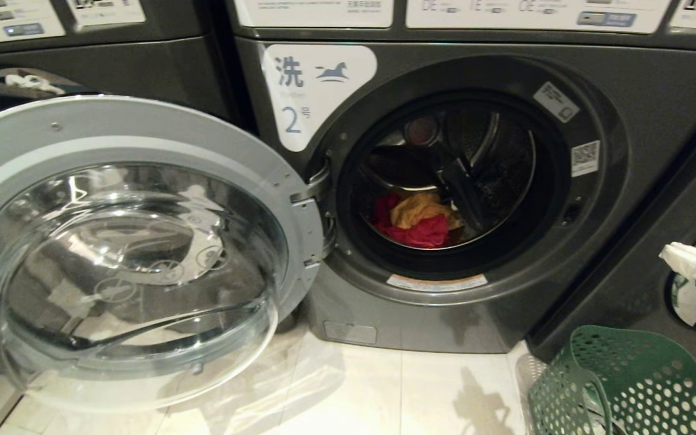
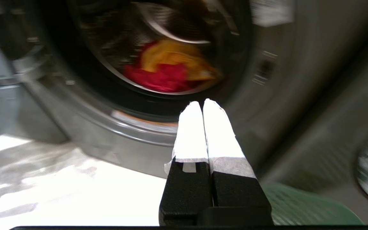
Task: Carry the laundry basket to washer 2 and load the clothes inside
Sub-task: Place the clothes into the washing machine
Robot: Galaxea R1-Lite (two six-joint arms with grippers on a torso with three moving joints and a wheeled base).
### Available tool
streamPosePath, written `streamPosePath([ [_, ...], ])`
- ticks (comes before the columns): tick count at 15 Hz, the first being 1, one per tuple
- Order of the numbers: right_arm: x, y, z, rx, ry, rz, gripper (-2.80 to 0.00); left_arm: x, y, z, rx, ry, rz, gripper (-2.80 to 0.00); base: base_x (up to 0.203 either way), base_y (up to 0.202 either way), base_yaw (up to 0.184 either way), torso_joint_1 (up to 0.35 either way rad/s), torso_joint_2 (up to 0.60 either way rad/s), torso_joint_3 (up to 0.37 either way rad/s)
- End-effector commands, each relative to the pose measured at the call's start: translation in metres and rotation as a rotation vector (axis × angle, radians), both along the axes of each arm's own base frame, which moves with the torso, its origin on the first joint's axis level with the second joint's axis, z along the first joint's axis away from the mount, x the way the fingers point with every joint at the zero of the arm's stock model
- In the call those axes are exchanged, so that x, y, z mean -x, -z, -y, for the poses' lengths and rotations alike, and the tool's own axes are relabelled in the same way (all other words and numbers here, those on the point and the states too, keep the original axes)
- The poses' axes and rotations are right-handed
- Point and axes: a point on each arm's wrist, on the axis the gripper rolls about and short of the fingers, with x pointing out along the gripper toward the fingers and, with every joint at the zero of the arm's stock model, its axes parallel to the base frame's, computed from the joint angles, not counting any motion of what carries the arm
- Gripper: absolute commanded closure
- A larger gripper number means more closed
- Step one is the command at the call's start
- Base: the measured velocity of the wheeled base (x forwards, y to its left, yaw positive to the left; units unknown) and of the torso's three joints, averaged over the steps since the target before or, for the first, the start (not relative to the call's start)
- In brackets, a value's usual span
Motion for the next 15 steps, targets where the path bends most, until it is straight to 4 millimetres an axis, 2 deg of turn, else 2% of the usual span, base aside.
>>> streamPosePath([
  [1,-0.0003,0.0000,-0.0001,0.001,-0.001,0.002,0.00,-0.0008,0.0029,0.0000,0.000,0.000,-0.010,0.00,0.003,0.006,-0.181,0.005,0.00,-0.002],
  [7,-0.0011,-0.0007,-0.0002,-0.001,-0.001,0.003,0.00,-0.0009,0.0027,0.0000,-0.004,0.001,-0.010,0.00,0.001,0.008,-0.156,0.002,0.00,0.001],
  [11,-0.0010,-0.0001,-0.0002,-0.001,-0.001,0.002,0.00,-0.0009,0.0027,0.0000,-0.004,0.001,-0.010,0.00,0.000,-0.016,0.003,0.000,0.00,0.000],
  [15,-0.0009,0.0025,-0.0002,-0.001,-0.001,-0.009,0.00,-0.0009,0.0027,0.0000,-0.002,0.001,-0.010,0.00,0.000,-0.185,0.006,0.003,0.00,0.001],
])
